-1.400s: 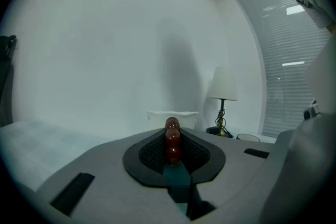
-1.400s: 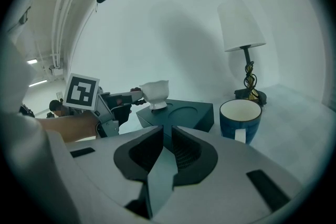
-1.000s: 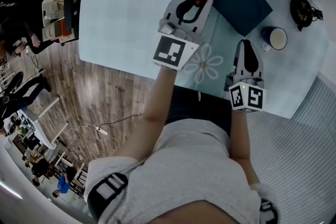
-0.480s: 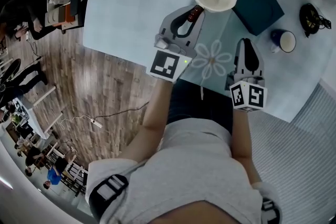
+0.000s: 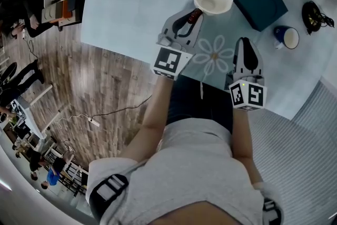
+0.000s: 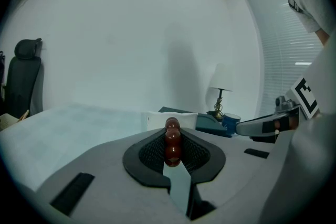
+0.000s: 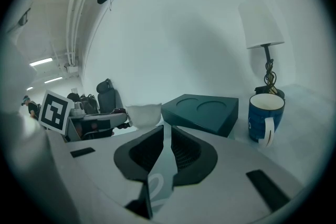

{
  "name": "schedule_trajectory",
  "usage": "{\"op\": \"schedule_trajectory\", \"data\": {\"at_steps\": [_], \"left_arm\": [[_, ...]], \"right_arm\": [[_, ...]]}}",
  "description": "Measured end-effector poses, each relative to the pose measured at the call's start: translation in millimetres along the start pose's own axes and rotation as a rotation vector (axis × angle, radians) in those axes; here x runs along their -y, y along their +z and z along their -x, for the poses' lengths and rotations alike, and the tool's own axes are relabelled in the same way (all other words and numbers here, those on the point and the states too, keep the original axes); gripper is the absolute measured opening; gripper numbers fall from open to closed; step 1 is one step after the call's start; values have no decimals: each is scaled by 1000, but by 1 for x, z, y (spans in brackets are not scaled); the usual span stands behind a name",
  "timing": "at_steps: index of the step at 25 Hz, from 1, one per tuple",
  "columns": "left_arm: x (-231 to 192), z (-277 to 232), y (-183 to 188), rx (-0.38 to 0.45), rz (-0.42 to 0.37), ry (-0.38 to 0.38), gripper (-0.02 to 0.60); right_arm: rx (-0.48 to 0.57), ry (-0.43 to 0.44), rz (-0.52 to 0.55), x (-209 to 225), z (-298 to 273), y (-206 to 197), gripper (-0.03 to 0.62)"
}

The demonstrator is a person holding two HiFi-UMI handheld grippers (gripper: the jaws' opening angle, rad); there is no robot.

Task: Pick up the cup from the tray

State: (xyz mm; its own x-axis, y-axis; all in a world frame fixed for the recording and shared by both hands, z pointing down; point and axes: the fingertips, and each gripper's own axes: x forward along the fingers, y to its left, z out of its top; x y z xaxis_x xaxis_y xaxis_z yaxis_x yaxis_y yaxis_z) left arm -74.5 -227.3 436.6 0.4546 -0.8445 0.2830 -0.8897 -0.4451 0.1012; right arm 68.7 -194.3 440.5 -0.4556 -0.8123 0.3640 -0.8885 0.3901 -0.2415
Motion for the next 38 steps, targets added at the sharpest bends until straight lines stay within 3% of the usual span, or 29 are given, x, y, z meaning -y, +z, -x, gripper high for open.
{"op": "schedule_trajectory", "data": {"at_steps": [15, 23, 27, 31, 38], "left_arm": [[-8, -8, -27, -36, 6, 6, 44], [1, -4, -48, -85, -81, 21, 44], [1, -1, -58, -95, -57, 41, 44], [1, 2, -71, -110, -91, 49, 40], [2, 2, -70, -122, -81, 66, 41]], "right_arm": [[-13, -2, 8, -3, 0, -5, 46], [-9, 2, 15, -5, -1, -5, 46], [-16, 3, 17, -6, -1, -7, 46], [-20, 7, 18, -10, -1, -12, 46], [-16, 14, 19, -13, 0, -12, 46]]}}
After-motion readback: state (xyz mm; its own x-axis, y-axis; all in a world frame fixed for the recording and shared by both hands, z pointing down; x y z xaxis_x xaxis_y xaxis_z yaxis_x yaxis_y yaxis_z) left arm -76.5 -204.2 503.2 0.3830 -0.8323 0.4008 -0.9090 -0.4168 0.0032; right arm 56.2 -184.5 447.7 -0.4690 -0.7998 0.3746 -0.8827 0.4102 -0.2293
